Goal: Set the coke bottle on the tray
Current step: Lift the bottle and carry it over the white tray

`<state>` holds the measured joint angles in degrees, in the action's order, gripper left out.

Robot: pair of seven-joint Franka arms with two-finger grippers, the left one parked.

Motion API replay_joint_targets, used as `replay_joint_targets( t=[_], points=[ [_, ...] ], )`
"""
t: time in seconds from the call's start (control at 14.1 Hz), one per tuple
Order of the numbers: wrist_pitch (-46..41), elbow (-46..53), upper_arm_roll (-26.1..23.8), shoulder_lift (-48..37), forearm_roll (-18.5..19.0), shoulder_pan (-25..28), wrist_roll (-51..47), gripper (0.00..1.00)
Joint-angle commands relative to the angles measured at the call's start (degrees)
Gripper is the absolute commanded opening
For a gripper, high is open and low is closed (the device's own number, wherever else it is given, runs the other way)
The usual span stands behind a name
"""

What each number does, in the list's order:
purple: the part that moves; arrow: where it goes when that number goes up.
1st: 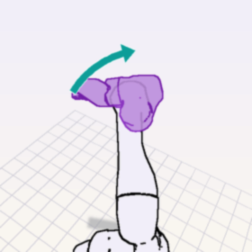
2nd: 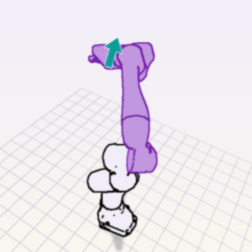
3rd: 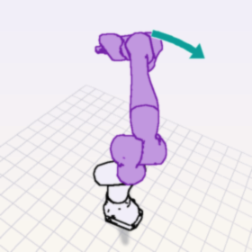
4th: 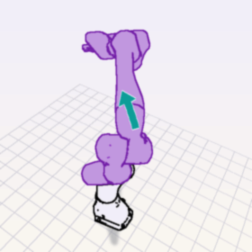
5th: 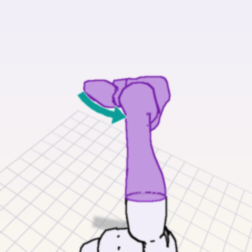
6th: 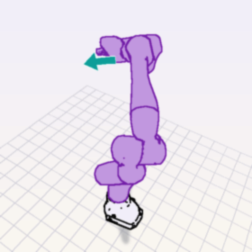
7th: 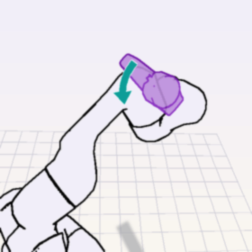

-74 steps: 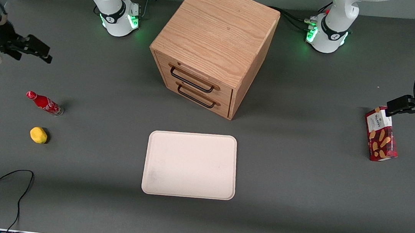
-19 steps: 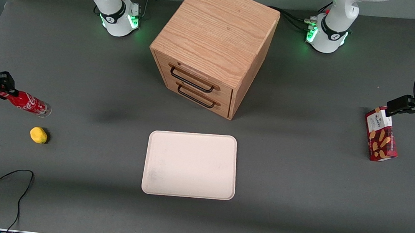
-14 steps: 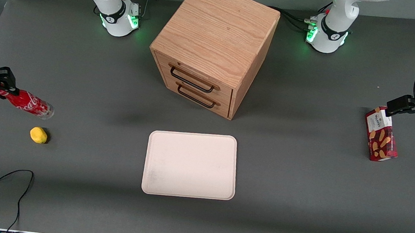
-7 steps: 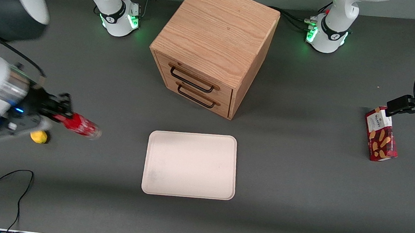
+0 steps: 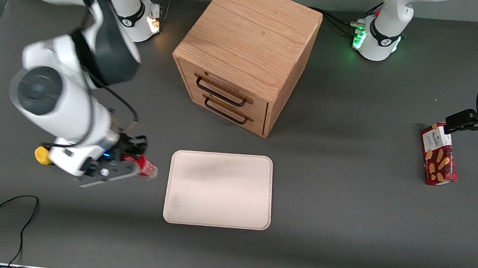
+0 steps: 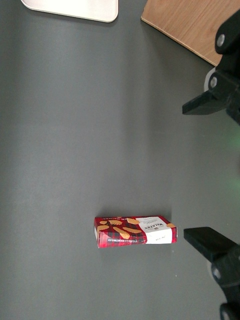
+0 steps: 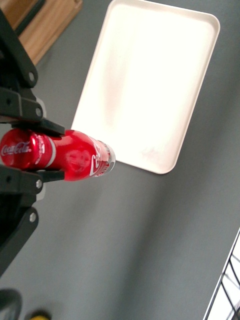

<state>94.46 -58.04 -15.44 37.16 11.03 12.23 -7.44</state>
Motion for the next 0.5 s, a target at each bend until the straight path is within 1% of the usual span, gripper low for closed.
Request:
replay_joint_targets(
  t=[0.0,0.28,0.43],
  points=[
    [4.7,3.2,-1.0,5.7,2.1,0.6,-3.4,0.09],
    [13.8,3.0,-1.0,11.9,2.1,1.4,-4.7,0.09],
    [16.0,3.0,-1.0,13.9,2.2,1.6,-5.3,0.1]
  ],
)
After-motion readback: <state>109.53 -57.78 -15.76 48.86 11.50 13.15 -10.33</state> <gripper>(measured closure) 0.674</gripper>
